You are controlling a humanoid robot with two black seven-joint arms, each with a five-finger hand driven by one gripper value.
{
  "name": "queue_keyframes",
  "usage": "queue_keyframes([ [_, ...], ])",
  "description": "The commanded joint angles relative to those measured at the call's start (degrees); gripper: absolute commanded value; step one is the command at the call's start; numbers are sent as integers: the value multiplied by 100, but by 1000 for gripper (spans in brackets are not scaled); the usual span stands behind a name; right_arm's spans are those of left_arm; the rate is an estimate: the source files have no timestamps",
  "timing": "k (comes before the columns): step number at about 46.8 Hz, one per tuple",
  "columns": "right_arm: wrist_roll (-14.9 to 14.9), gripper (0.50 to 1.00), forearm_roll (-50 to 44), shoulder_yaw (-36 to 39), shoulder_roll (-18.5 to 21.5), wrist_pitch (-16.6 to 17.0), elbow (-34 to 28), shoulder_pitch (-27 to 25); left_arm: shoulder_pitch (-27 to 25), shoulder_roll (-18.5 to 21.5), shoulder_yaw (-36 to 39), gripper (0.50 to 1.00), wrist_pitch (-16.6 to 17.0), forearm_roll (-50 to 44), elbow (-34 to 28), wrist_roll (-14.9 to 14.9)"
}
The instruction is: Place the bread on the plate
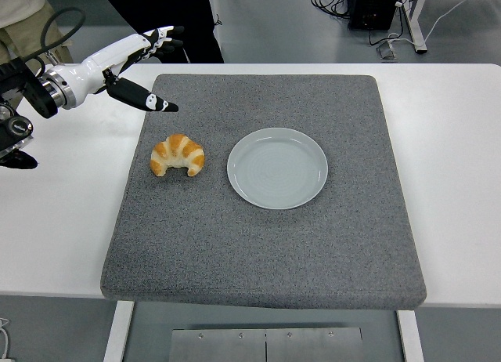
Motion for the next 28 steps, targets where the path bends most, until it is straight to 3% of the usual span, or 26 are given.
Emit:
queue_keyframes([
  [1, 0, 1000, 0, 0, 0, 0, 0, -1, 44, -4, 100, 980, 79, 331, -46, 20],
  [19, 0, 1000, 0, 0, 0, 0, 0, -1, 229, -92, 1172, 972, 897, 1456, -11, 38],
  [28, 0, 1000, 0, 0, 0, 0, 0, -1, 264, -109, 1295, 974, 950, 1448, 16, 38],
])
